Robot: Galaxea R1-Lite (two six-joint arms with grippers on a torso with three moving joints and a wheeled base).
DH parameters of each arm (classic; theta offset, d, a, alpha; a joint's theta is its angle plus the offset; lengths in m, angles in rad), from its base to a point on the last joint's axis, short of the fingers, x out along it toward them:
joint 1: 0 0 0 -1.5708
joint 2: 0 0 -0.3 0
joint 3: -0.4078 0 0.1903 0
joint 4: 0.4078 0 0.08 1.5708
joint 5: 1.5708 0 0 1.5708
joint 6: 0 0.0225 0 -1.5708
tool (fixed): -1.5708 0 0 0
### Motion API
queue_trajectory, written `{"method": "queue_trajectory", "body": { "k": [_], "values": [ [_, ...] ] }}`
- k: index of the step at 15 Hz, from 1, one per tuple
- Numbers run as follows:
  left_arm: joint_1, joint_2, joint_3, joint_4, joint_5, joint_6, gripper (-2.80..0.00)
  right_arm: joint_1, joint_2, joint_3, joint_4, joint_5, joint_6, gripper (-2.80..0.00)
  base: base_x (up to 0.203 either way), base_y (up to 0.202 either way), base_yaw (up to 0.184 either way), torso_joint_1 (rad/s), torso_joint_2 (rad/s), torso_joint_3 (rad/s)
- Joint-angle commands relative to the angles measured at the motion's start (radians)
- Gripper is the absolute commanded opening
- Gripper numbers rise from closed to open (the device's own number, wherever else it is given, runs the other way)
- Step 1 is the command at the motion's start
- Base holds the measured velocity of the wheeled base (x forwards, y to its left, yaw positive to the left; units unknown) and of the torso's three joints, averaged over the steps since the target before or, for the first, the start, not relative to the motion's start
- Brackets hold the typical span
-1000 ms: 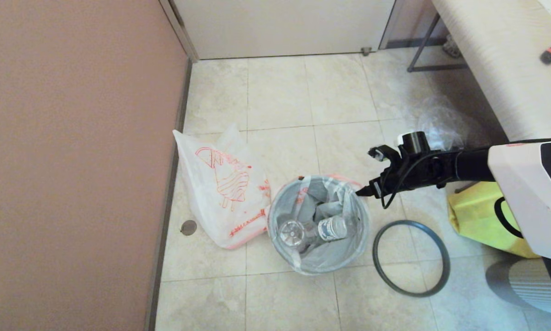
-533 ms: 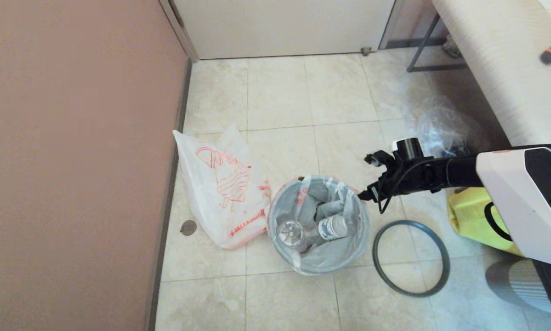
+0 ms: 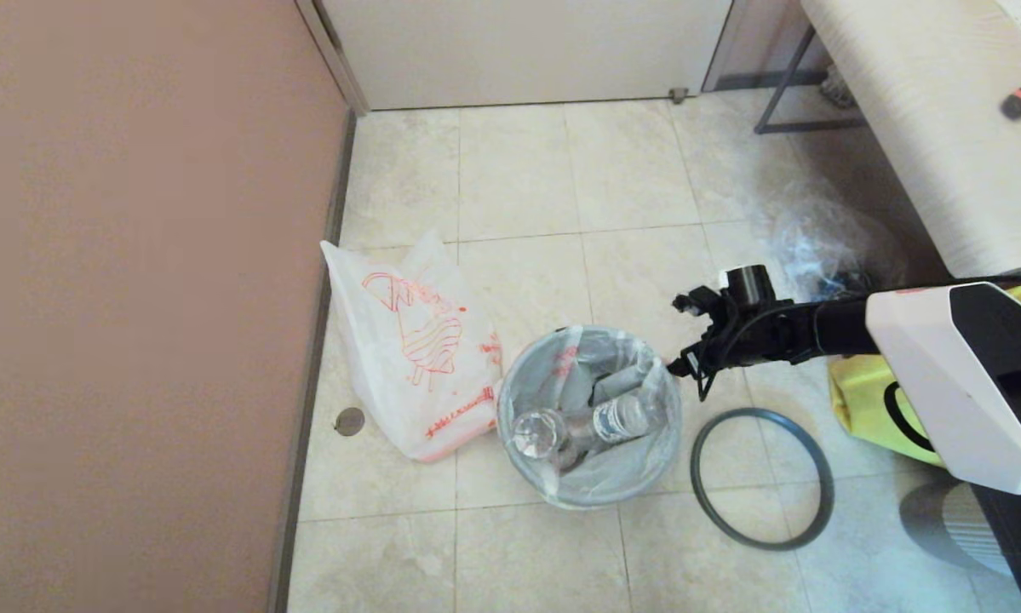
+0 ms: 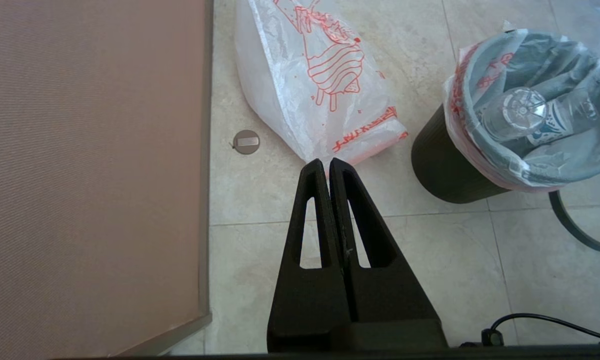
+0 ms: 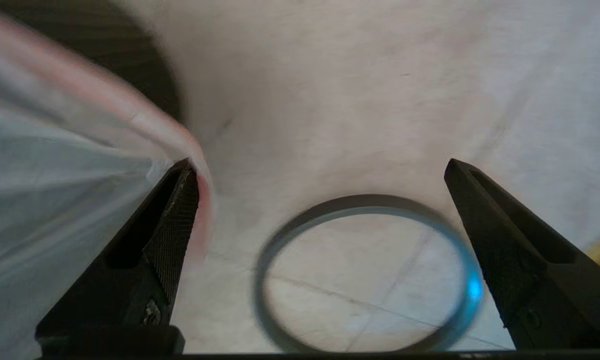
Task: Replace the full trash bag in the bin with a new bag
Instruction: Place the trash bag on the floor
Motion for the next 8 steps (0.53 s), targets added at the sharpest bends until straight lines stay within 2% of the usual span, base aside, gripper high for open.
{"method": "queue_trajectory", "body": {
  "k": [1,4,6,8],
  "values": [
    [0.000,0.000,0.000,0.000,0.000,-0.001,-2.80,-0.008,0.010,0.000,-0.022,-0.032,-0.003,0.00,0.000,0.000,0.000,0.000,0.00,0.000],
    [0.000,0.000,0.000,0.000,0.000,-0.001,-2.80,-0.014,0.017,0.000,-0.065,-0.102,-0.001,0.00,0.000,0.000,0.000,0.000,0.00,0.000],
    [0.000,0.000,0.001,0.000,0.000,-0.001,-2.80,-0.013,0.026,0.003,-0.115,-0.115,0.008,0.00,0.000,0.000,0.000,0.000,0.00,0.000],
    [0.000,0.000,0.000,0.000,0.000,-0.001,-2.80,-0.008,0.026,0.004,-0.125,-0.136,0.059,0.00,0.000,0.000,0.000,0.000,0.00,0.000]
  ]
}}
